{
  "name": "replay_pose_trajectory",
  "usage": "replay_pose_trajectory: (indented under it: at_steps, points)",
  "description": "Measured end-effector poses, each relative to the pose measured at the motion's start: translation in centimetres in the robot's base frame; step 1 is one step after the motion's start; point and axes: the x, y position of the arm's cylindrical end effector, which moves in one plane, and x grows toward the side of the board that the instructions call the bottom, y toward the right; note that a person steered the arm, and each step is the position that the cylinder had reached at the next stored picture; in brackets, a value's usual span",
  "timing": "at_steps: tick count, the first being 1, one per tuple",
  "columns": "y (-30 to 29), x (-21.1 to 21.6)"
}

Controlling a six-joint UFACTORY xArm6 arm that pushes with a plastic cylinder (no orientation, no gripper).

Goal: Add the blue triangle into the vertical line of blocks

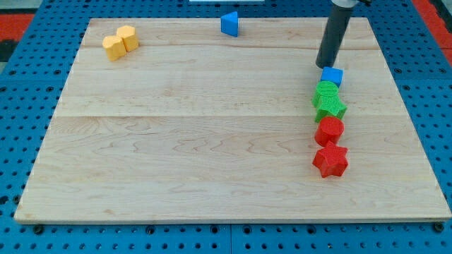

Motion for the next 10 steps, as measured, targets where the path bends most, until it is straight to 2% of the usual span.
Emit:
replay_pose_trajectory:
  at_steps: [1,2,3,5,6,7,8,9,10]
  points:
    - [-3.0,-0.3]
    - [-8.8,-0.4]
    - [-19.5,0.2]
    - [-44.7,1.1]
    - [-46.7,0.0]
    - [-46.7,-3.5]
    - [-45.3,-4.9]
    - [-39.9,-4.9]
    - [-38.7,-5.4]
